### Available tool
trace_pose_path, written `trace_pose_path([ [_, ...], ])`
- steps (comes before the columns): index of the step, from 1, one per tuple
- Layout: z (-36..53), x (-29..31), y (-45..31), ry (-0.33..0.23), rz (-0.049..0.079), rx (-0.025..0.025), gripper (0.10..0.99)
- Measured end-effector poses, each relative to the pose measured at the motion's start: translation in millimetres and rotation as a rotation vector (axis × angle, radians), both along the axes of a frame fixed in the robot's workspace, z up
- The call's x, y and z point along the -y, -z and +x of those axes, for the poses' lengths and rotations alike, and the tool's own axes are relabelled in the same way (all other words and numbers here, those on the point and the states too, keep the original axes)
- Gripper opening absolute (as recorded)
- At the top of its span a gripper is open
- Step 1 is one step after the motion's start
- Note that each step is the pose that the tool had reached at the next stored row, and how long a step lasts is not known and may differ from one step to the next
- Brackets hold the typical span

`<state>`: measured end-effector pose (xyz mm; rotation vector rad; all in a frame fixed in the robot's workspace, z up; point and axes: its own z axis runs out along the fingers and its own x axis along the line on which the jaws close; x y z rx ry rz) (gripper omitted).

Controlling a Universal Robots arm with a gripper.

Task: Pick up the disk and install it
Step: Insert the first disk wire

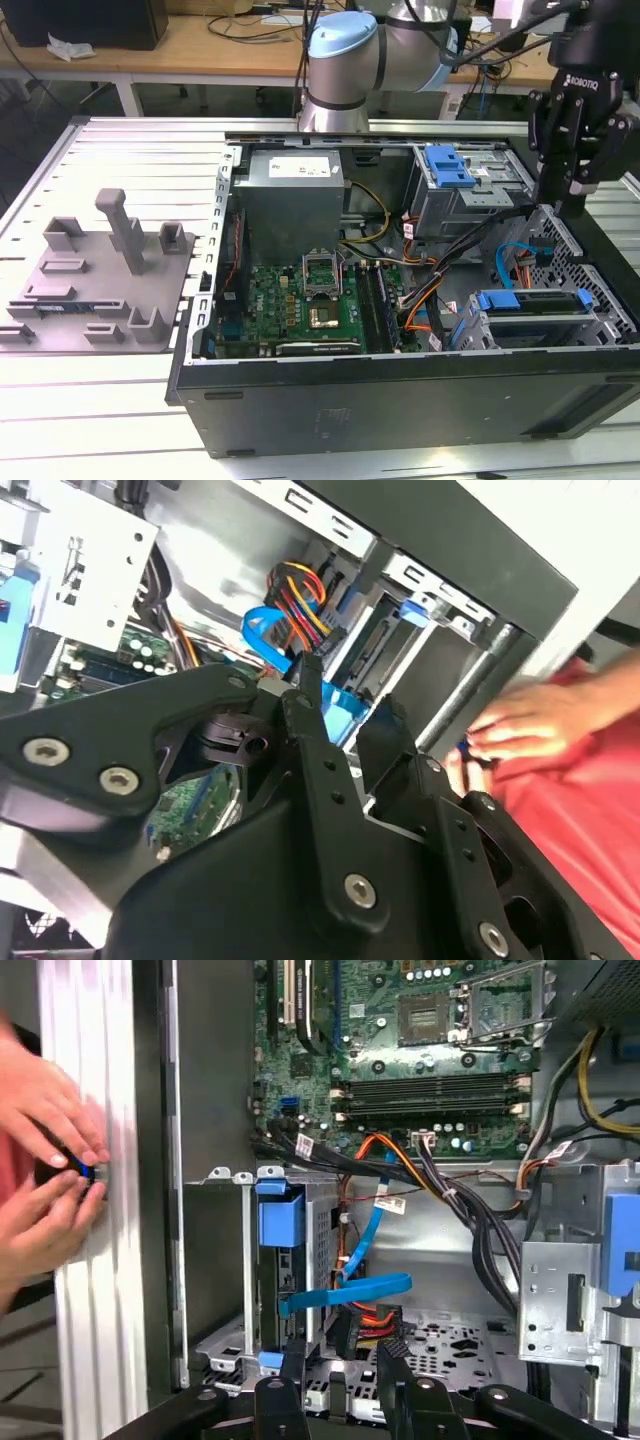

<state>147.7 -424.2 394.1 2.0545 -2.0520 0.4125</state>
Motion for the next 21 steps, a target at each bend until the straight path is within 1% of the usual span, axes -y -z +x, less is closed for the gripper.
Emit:
trace_pose_path([
  [1, 0.0, -6.2, 0.3, 0.000, -0.036, 0.0000, 0.416],
  [2, 0.0, -11.3, 1.0, 0.000, -0.057, 0.0000, 0.416],
  [3, 0.0, -14.2, 1.7, 0.001, -0.065, 0.0022, 0.416],
  [4, 0.1, -14.4, 2.2, 0.010, -0.067, 0.0080, 0.416],
  [5, 0.0, -14.4, 2.6, 0.024, -0.068, 0.0120, 0.416],
  [9, 0.0, -14.4, 5.5, 0.087, -0.068, 0.0110, 0.416],
  [14, 0.0, -14.4, 11.3, 0.172, -0.069, 0.0096, 0.416],
  [16, 0.0, -14.5, 11.5, 0.181, -0.072, 0.0095, 0.416],
  [18, 0.0, -15.6, 12.4, 0.180, -0.072, 0.0097, 0.416],
  [19, 0.0, -15.7, 13.1, 0.178, -0.073, 0.0128, 0.416],
  [20, 0.1, -15.8, 13.5, 0.176, -0.073, 0.0179, 0.416],
  [21, 0.0, -15.9, 13.7, 0.174, -0.074, 0.0276, 0.416],
])
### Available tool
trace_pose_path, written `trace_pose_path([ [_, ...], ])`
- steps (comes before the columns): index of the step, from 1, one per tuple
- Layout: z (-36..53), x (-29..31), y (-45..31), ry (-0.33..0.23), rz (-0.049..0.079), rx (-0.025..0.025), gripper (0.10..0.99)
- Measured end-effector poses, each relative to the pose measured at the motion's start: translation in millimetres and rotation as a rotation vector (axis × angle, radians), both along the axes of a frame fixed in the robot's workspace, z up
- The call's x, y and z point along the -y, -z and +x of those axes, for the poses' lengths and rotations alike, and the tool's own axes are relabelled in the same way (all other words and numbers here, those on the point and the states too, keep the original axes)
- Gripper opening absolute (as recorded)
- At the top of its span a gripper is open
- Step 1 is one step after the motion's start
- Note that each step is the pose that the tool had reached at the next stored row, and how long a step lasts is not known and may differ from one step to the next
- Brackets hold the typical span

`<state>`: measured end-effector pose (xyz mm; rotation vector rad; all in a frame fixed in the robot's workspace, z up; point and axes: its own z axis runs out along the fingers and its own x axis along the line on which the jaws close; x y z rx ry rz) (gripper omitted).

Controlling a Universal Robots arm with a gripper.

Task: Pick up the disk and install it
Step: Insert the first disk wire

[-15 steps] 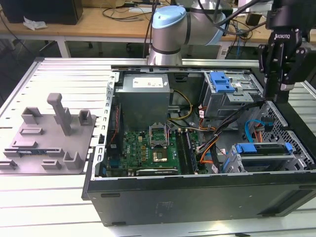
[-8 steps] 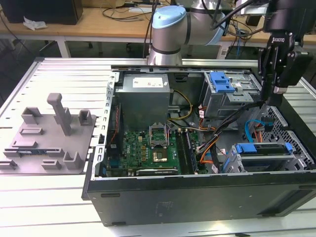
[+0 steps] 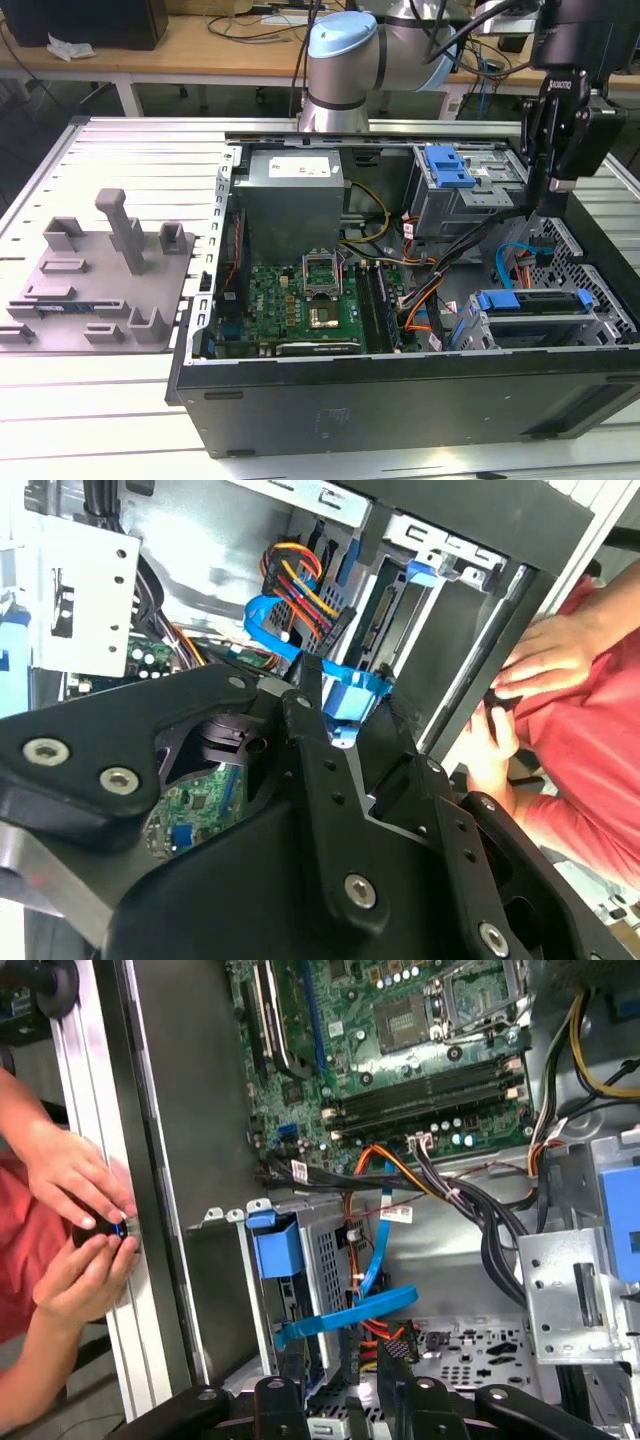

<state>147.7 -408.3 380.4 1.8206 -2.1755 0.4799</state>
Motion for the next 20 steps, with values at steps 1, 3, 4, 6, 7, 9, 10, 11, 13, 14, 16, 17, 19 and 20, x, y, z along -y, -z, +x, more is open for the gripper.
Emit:
trace_pose_path([
  [1, 0.0, 0.0, 0.3, -0.001, -0.001, 0.0085, 0.416],
  [3, 0.0, -0.7, 1.7, -0.002, -0.007, 0.0309, 0.416],
  [4, 0.1, -0.8, 2.4, -0.002, -0.010, 0.0313, 0.416],
  [6, 0.0, -0.8, 9.6, -0.002, -0.014, 0.0314, 0.416],
  [7, 0.0, -0.8, 12.3, -0.002, -0.014, 0.0314, 0.416],
  [9, 0.0, -0.8, 15.0, -0.002, -0.014, 0.0314, 0.416],
  [10, 0.1, -0.8, 16.2, -0.002, -0.014, 0.0314, 0.416],
  [11, 0.3, -0.8, 17.0, -0.003, -0.014, 0.0314, 0.416],
  [13, 1.1, -0.7, 18.2, -0.003, -0.014, 0.0315, 0.416],
  [14, 1.9, -0.7, 18.7, -0.003, -0.015, 0.0315, 0.416],
  [16, 4.2, -0.8, 20.2, -0.004, -0.014, 0.0314, 0.416],
  [17, 4.5, -0.8, 21.2, -0.004, -0.014, 0.0314, 0.416],
  [19, 4.8, -0.4, 25.4, -0.005, -0.014, 0.0306, 0.416],
  [20, 4.8, -0.3, 26.6, -0.005, -0.014, 0.0306, 0.416],
])
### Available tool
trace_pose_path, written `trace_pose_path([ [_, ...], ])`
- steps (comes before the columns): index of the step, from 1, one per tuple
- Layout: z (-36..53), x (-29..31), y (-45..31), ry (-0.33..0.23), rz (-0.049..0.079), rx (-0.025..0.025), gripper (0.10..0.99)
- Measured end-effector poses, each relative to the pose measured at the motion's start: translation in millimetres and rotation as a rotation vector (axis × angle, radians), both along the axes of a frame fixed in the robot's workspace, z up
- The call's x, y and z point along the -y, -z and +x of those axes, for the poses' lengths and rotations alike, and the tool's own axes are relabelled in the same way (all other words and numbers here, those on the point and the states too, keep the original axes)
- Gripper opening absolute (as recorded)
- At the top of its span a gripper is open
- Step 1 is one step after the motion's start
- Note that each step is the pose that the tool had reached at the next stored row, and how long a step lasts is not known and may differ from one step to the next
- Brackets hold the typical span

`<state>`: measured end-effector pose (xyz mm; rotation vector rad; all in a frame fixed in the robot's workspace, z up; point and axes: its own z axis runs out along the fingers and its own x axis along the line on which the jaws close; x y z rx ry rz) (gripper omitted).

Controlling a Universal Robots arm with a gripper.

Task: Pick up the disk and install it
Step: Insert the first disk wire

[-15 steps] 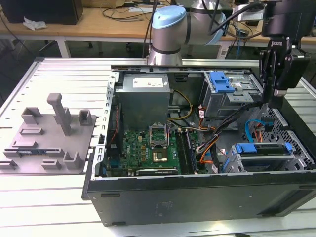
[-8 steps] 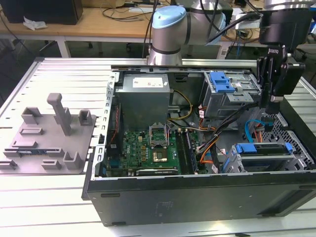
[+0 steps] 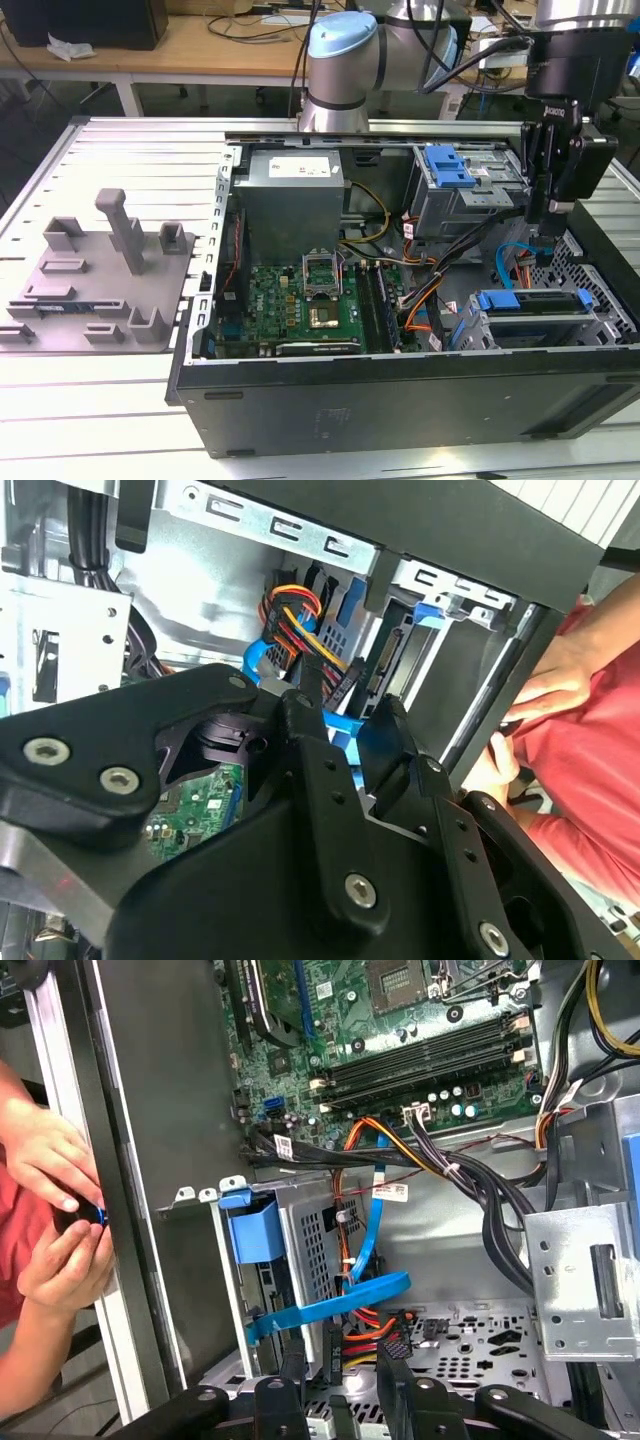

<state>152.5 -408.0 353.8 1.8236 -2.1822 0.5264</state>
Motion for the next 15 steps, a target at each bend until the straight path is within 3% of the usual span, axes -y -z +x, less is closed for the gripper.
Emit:
trace_pose_path([
  [7, 0.0, 0.6, 4.3, 0.000, 0.000, 0.0000, 0.416],
  [8, 0.0, 0.6, 4.7, 0.000, 0.000, 0.0000, 0.404],
  [9, 0.0, 0.6, 5.1, 0.000, 0.000, 0.0001, 0.329],
  [15, 0.0, 1.2, 6.3, 0.000, 0.000, 0.0001, 0.329],
])
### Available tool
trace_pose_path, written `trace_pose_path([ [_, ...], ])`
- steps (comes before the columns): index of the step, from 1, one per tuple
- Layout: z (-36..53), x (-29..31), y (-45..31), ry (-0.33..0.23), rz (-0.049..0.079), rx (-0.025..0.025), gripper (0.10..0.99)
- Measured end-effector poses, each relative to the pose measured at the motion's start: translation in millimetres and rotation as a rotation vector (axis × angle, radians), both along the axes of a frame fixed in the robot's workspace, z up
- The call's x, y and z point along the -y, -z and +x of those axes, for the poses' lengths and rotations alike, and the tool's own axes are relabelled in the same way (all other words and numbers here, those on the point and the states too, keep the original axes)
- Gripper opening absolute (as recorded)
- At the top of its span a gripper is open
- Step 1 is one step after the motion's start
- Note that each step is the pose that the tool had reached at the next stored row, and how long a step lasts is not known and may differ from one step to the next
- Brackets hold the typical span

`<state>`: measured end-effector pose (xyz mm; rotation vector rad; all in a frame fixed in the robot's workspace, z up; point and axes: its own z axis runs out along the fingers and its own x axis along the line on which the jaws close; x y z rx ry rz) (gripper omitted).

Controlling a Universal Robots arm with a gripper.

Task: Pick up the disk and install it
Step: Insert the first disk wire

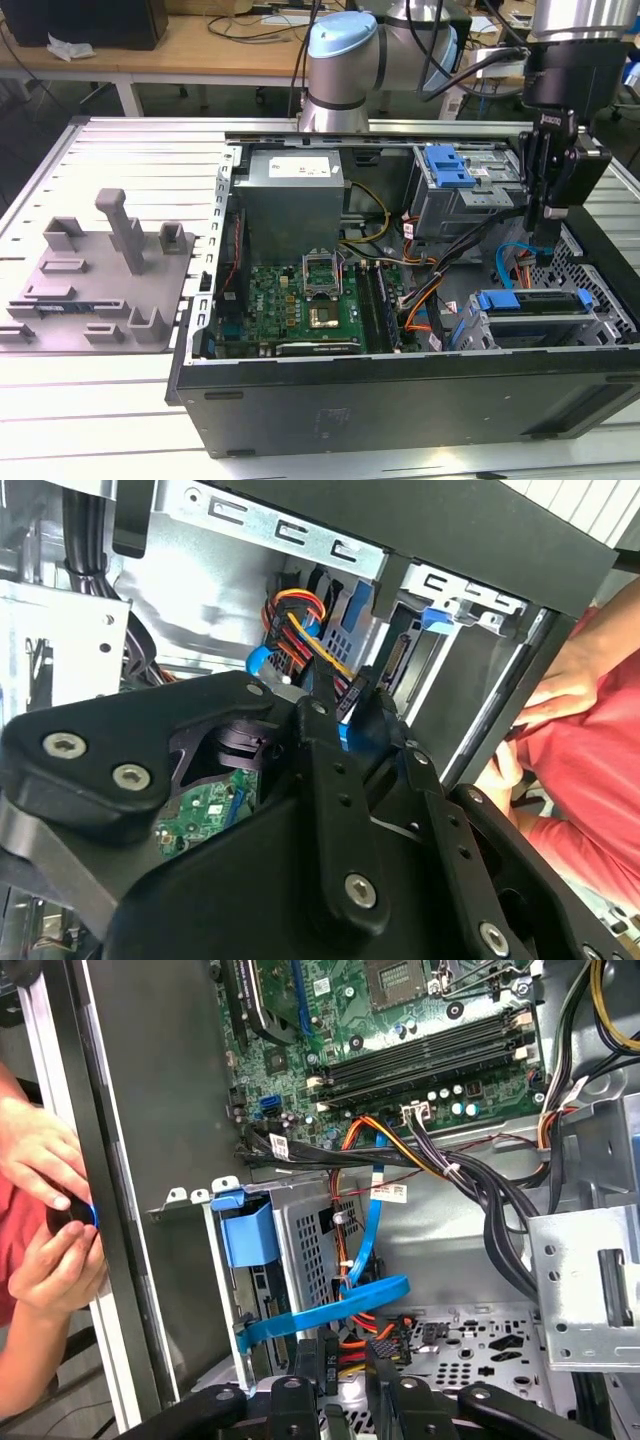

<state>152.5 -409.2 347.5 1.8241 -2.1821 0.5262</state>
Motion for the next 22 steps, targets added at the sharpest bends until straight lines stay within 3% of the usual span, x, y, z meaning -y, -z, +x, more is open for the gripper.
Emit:
trace_pose_path([
  [5, 0.0, 3.5, 1.1, 0.000, 0.000, 0.0000, 0.329],
  [11, -0.6, 3.5, 5.7, 0.000, -0.003, 0.0000, 0.329],
  [13, -0.6, 3.4, 6.4, 0.000, -0.007, 0.0000, 0.314],
  [14, -0.6, 3.4, 7.0, 0.000, -0.011, 0.0001, 0.180],
  [18, -0.7, 3.5, 8.3, 0.000, -0.022, 0.0000, 0.169],
  [22, -0.6, 3.4, 8.4, 0.000, -0.022, 0.0000, 0.169],
])
